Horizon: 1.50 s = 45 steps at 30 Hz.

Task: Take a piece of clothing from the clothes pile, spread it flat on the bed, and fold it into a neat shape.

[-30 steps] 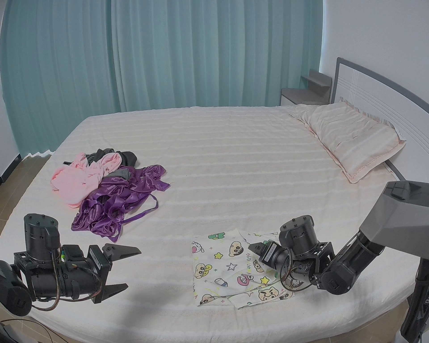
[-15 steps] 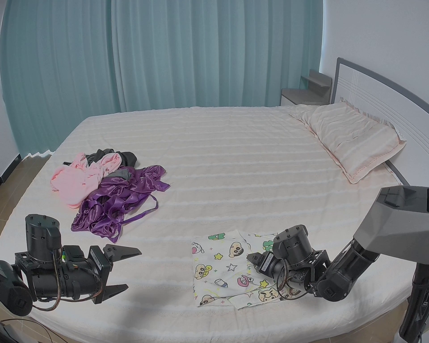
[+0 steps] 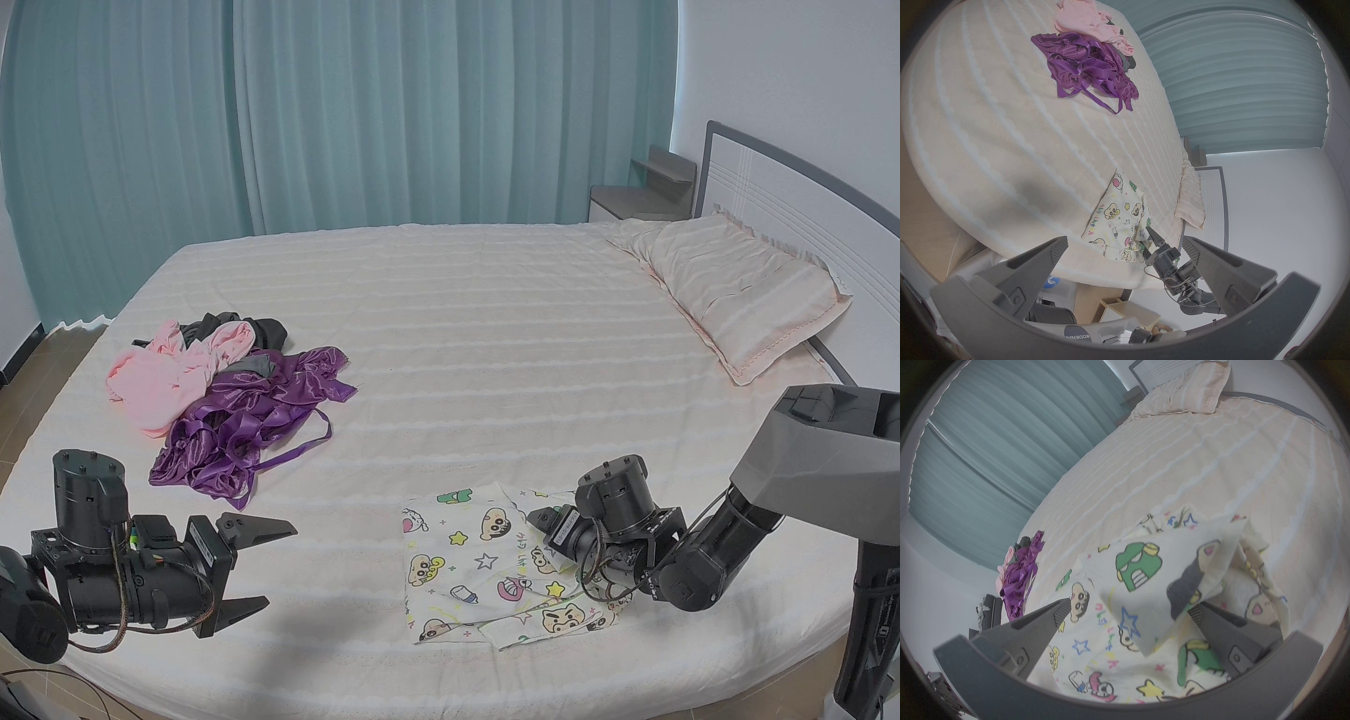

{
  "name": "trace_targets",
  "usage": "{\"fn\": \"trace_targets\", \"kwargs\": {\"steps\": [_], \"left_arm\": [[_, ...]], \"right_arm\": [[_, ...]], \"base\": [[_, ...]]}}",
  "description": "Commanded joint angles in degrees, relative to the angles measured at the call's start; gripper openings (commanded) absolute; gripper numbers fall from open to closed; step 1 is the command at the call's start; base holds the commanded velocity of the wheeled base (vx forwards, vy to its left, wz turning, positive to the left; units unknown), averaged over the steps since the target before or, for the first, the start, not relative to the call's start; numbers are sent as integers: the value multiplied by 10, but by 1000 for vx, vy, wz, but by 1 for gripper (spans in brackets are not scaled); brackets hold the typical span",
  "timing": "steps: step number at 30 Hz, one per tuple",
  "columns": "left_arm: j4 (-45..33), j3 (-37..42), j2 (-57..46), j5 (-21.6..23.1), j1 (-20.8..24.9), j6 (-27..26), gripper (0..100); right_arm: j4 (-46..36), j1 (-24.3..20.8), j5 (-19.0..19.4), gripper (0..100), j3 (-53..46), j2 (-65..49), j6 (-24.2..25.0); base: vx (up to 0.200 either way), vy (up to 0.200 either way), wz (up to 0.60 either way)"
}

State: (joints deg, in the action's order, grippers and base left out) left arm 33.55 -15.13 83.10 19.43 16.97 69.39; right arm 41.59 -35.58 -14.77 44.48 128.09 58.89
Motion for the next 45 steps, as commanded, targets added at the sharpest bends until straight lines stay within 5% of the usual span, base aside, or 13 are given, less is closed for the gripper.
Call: {"fn": "trace_targets", "kwargs": {"steps": [1,4,5,22,27,34,35,45], "left_arm": [[0,0,1,0,0,0,100],[0,-1,1,0,0,0,100],[0,-1,1,0,0,0,100],[0,0,1,-1,0,0,100],[0,0,2,0,0,0,100],[0,0,6,0,0,0,100],[0,0,6,0,0,0,100],[0,0,6,0,0,0,100]], "right_arm": [[-1,5,0,100,14,11,-1],[0,5,-1,100,14,21,-1],[0,5,-1,0,14,21,-1],[-1,71,6,0,34,-15,-5],[-23,105,95,0,70,-22,-6],[-102,141,111,0,125,-7,-3],[-102,147,110,100,125,-6,-3],[-96,188,110,100,118,-2,25]], "base": [[0,0,0],[0,0,0],[0,0,0],[0,0,0],[0,0,0],[0,0,0],[0,0,0],[0,0,0]]}}
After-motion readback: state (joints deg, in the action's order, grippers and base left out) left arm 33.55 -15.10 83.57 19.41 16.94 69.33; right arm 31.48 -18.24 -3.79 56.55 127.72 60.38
